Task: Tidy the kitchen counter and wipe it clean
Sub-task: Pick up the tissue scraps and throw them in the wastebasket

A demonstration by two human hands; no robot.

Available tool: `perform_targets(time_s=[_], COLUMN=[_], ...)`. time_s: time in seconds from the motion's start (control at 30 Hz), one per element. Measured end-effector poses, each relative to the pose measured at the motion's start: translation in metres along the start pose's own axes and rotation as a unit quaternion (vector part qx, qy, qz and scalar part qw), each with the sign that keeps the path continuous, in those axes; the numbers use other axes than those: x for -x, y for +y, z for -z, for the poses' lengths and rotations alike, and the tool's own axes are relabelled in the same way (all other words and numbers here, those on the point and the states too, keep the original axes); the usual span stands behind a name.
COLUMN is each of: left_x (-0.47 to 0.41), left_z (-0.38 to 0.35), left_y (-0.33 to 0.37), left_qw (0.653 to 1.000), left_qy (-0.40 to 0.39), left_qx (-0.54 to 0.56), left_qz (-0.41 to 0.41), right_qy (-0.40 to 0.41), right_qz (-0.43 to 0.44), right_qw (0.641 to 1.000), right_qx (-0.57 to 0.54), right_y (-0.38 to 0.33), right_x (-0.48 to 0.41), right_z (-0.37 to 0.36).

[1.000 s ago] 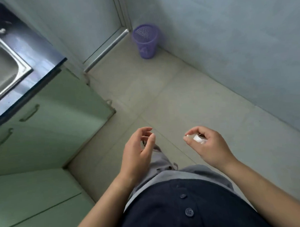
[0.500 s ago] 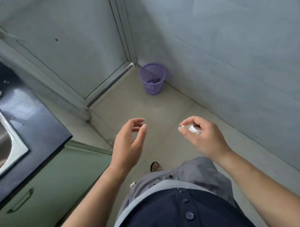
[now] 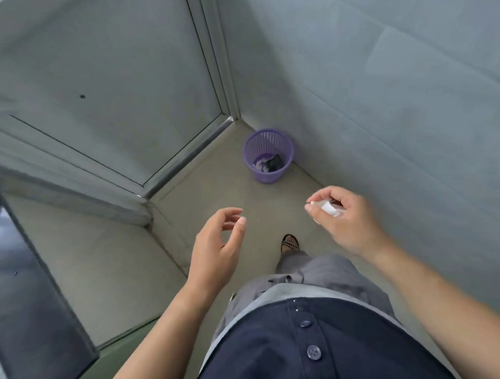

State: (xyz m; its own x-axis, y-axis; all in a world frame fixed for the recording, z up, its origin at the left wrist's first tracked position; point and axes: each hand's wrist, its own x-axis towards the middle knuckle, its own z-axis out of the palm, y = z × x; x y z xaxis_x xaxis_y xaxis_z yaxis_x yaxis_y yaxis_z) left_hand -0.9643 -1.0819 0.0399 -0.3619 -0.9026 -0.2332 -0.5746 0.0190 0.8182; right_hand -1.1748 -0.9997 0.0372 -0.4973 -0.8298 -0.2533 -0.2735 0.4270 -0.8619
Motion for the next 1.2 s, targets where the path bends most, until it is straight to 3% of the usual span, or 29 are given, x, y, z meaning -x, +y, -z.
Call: perform_targets(time_s=[0.37,0.53,0.67,0.8,0.97,1.2], left_x=[-0.177,-0.278,-0.367,-0.448,-0.531,-0.603], left_z=[0.011,0.006,-0.007,-0.038,-0.109,-0.224], left_y=[0.033,0.021,0.001,-0.042,-0.162,-0.315], left_qw=[0.996,0.997,0.992,0.974,0.947,0.964], left_qy=[0.037,-0.027,-0.089,-0.137,-0.203,-0.137], left_qx=[0.018,-0.014,-0.091,-0.181,-0.248,-0.209], left_qz=[0.080,0.076,0.022,-0.024,0.009,0.095], right_qy=[-0.071,-0.064,-0.075,-0.085,-0.080,-0.098], right_qz=[-0.012,-0.052,-0.093,-0.107,-0.124,-0.115], right_qw=[0.997,0.996,0.992,0.989,0.985,0.982], right_qx=[0.031,0.028,0.039,0.061,0.087,0.113], right_y=[-0.048,-0.053,-0.033,0.012,0.115,0.279], right_x=[-0.200,-0.281,-0.347,-0.413,-0.491,-0.573], right_z=[0.001,-0.021,-0.047,-0.077,-0.133,-0.218])
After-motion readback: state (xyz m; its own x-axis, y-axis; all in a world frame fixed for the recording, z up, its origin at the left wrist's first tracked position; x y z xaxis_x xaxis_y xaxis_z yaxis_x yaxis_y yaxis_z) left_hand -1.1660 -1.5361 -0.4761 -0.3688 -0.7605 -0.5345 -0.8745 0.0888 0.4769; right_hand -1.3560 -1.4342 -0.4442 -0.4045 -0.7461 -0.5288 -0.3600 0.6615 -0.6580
